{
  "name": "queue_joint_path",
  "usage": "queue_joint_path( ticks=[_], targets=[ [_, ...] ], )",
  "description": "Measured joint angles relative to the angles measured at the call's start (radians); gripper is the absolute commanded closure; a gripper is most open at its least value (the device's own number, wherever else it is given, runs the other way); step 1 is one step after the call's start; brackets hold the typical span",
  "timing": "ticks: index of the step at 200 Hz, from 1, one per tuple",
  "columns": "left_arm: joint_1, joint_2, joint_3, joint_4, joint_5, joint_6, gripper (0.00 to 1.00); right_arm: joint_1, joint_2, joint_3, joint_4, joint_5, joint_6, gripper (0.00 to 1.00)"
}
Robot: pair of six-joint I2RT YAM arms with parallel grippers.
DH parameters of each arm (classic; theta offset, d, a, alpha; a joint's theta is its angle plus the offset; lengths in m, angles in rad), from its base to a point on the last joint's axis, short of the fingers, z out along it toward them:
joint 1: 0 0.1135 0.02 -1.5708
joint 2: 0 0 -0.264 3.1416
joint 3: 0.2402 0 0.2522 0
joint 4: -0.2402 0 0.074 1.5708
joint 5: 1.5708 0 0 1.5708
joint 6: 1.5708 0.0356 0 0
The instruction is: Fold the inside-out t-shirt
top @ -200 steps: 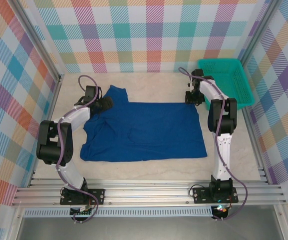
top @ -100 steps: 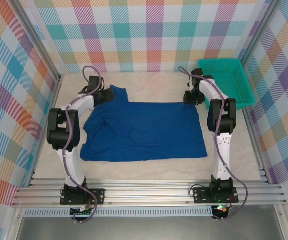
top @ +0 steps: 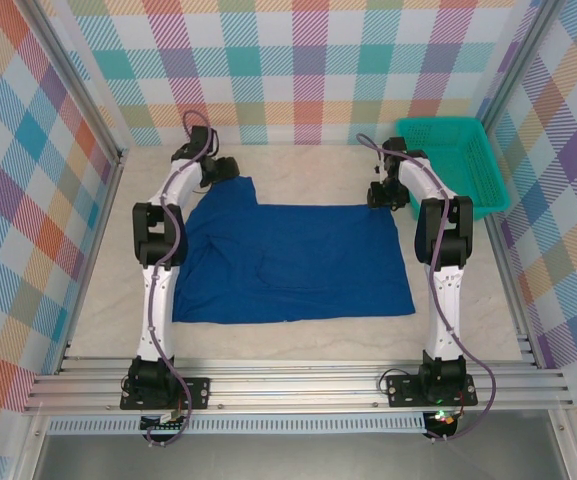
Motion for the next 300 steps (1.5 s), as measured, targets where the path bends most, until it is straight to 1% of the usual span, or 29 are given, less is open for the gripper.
queue_joint_path(
  ticks=[23, 48, 68, 112, 155, 186, 220, 242, 264, 300],
  targets=[
    [0.0, 0.07, 0.115, -0.064, 0.027, 0.018, 0.43, 0.0, 0.0, 0.0, 0.0, 0.003, 0.0, 0.52],
    [0.001, 0.084, 0.142, -0.092, 0.042, 0.026, 0.57, 0.0, 0.0, 0.0, 0.0, 0.009, 0.0, 0.54],
    [0.005, 0.093, 0.163, -0.1, 0.061, 0.028, 0.71, 0.0, 0.0, 0.002, 0.0, 0.015, 0.0, 0.57],
    [0.005, 0.127, 0.198, -0.11, 0.089, 0.031, 0.86, 0.0, 0.033, 0.059, -0.029, 0.016, -0.001, 0.67],
    [0.005, 0.132, 0.212, -0.109, 0.101, 0.037, 0.92, 0.0, 0.056, 0.098, -0.028, 0.019, -0.006, 0.81],
    [0.006, 0.132, 0.226, -0.108, 0.111, 0.056, 0.96, 0.0, 0.056, 0.093, 0.021, 0.008, -0.026, 0.9],
    [0.01, 0.127, 0.222, -0.105, 0.135, 0.075, 1.0, 0.007, 0.02, 0.018, 0.101, 0.007, -0.049, 0.93],
    [0.012, 0.048, 0.106, -0.082, 0.154, 0.084, 1.0, 0.01, -0.024, -0.059, 0.145, 0.008, -0.061, 0.93],
    [0.012, -0.09, -0.063, -0.043, 0.166, 0.087, 1.0, 0.011, -0.069, -0.134, 0.172, 0.012, -0.075, 0.93],
    [0.012, -0.306, -0.266, 0.041, 0.177, 0.093, 1.0, 0.012, -0.138, -0.222, 0.214, 0.031, -0.116, 0.93]
  ],
)
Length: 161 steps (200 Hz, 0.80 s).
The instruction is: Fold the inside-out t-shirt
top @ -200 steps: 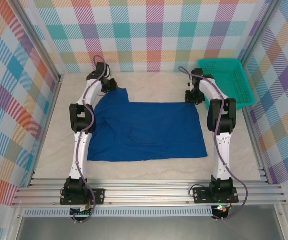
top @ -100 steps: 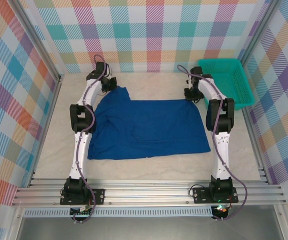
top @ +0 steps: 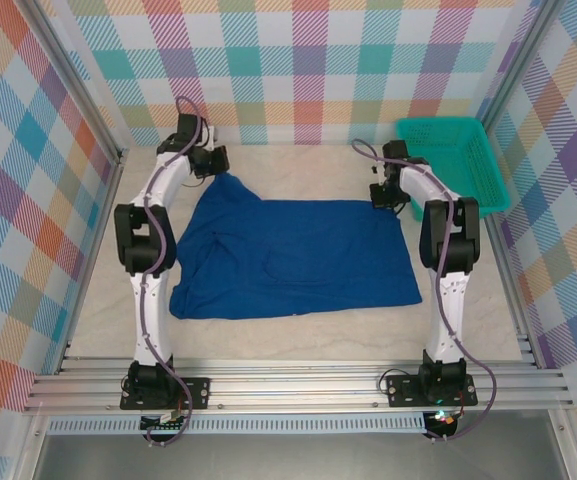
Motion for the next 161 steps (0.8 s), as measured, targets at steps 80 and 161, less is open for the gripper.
queue_joint_path(
  ticks=[80, 161],
  targets=[
    [0.0, -0.32, -0.434, 0.179, 0.038, -0.013, 1.0, 0.0, -0.207, -0.247, 0.141, 0.0, -0.061, 0.92],
    [0.0, -0.593, -0.772, 0.326, 0.05, -0.063, 1.0, 0.0, -0.391, -0.491, 0.248, -0.031, -0.065, 0.91]
  ],
)
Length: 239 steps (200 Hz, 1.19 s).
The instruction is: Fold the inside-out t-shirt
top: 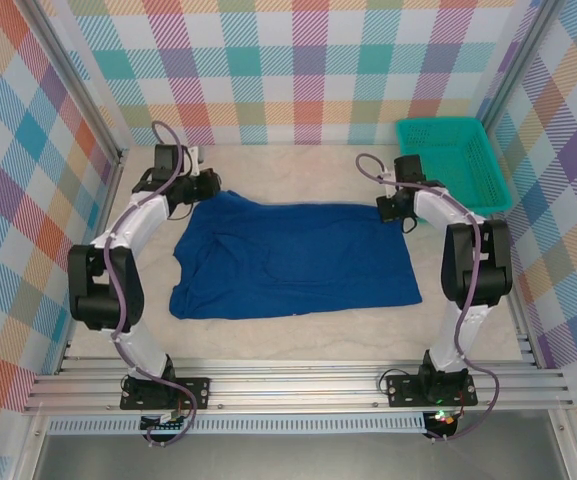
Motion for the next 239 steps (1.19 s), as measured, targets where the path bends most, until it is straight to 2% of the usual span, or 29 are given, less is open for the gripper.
queue_joint_path(
  ticks=[62, 121, 171, 239],
  targets=[
    [0.0, -0.208, -0.204, 0.101, -0.013, -0.039, 1.0, 0.0, -0.088, -0.068, 0.048, -0.01, 0.005, 0.91],
    [-0.006, -0.299, -0.324, 0.129, -0.029, -0.079, 1.0, 0.0, -0.135, -0.089, 0.061, -0.006, 0.005, 0.9],
    [-0.023, -0.417, -0.431, 0.132, -0.057, -0.157, 1.0, 0.0, -0.177, -0.169, 0.056, 0.006, 0.027, 0.9],
    [-0.047, -0.486, -0.565, 0.093, -0.107, -0.208, 1.0, 0.0, -0.212, -0.284, 0.056, 0.023, 0.085, 0.9]
  ],
)
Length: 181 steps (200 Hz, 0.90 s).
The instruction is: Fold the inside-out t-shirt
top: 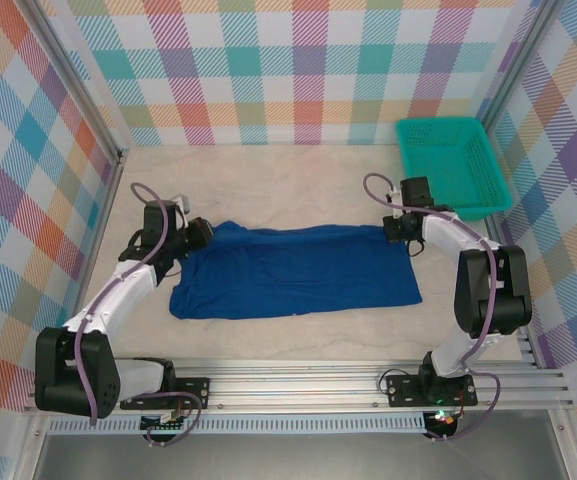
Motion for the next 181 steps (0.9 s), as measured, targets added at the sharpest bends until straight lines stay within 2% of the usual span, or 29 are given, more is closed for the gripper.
queue_joint_path(
  ticks=[60, 181],
  targets=[
    [-0.001, -0.057, -0.056, -0.046, -0.037, 0.0, 1.0, 0.0, -0.006, -0.068, 0.003, -0.001, 0.044, 0.9],
    [-0.035, -0.148, -0.106, -0.137, -0.035, -0.003, 1.0, 0.007, -0.05, -0.075, -0.035, 0.018, 0.07, 0.88]
  ],
)
